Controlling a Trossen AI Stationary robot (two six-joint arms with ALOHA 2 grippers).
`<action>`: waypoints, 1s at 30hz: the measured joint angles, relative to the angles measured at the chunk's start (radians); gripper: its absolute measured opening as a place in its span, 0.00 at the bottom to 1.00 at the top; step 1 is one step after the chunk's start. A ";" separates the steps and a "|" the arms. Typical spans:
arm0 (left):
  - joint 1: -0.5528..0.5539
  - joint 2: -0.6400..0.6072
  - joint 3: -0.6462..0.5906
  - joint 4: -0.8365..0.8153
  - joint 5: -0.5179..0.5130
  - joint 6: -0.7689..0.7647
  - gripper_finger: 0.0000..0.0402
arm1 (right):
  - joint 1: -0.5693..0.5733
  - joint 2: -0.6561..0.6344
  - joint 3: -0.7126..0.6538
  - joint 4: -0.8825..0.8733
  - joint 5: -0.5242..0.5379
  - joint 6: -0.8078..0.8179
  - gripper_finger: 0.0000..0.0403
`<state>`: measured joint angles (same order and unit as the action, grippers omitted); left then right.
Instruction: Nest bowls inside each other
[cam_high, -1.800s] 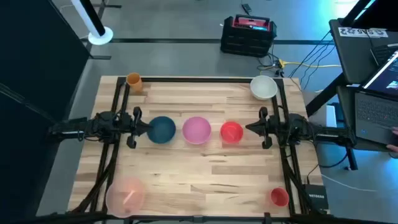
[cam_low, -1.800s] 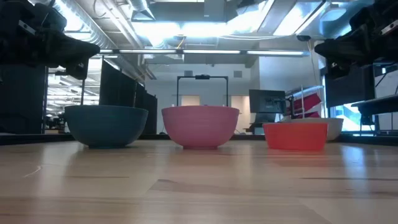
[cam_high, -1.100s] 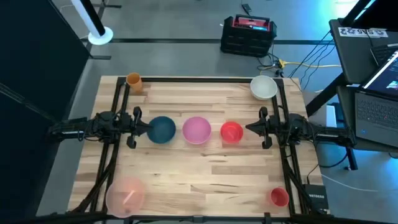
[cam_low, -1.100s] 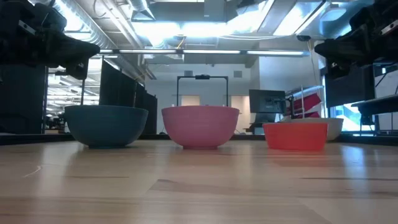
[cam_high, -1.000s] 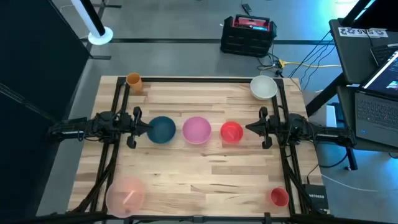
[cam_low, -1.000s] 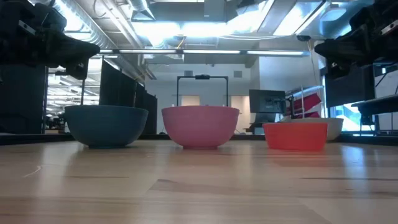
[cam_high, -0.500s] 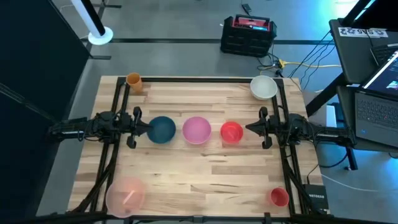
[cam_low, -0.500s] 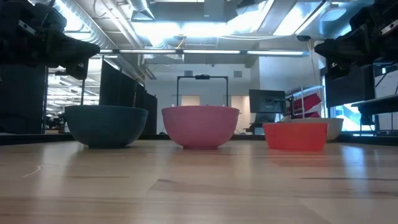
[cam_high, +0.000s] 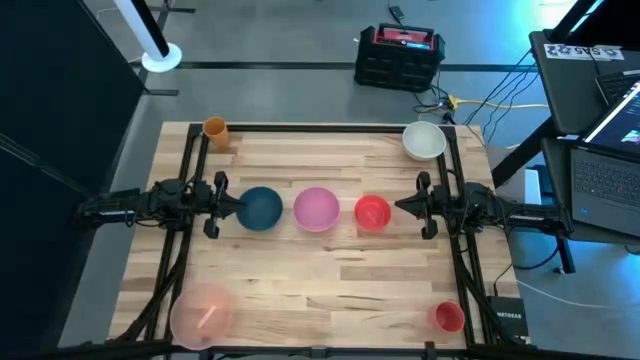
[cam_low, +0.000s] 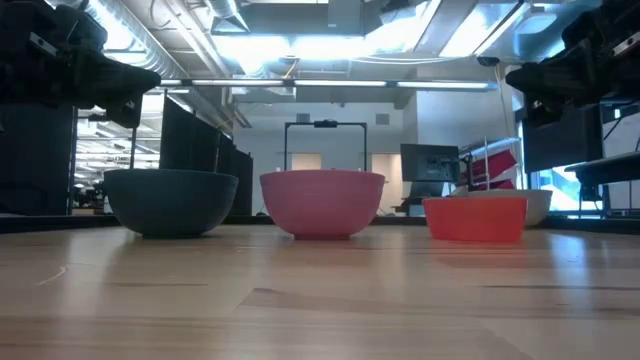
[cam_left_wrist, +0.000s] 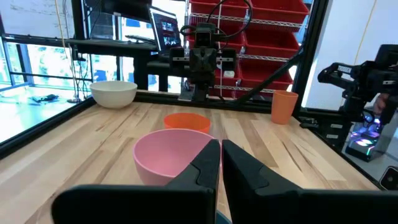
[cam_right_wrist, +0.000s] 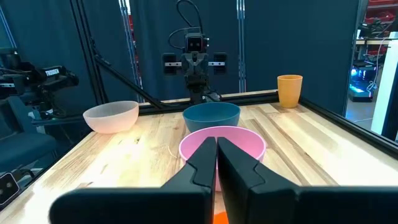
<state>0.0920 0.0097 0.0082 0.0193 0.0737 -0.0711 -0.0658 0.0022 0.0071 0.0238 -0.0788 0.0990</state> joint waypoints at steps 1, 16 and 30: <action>0.000 0.000 0.000 0.000 0.000 0.000 0.00 | 0.000 0.000 0.000 0.000 0.000 0.000 0.00; 0.000 0.000 0.000 0.000 0.000 0.000 0.00 | 0.000 0.000 0.000 0.036 0.283 0.175 0.00; 0.065 0.000 0.000 -0.005 -0.064 -0.161 0.00 | -0.325 0.570 0.575 -0.455 0.555 0.119 0.00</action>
<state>0.1567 0.0101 0.0083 0.0144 0.0093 -0.2323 -0.3913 0.5726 0.5825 -0.4307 0.4760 0.2176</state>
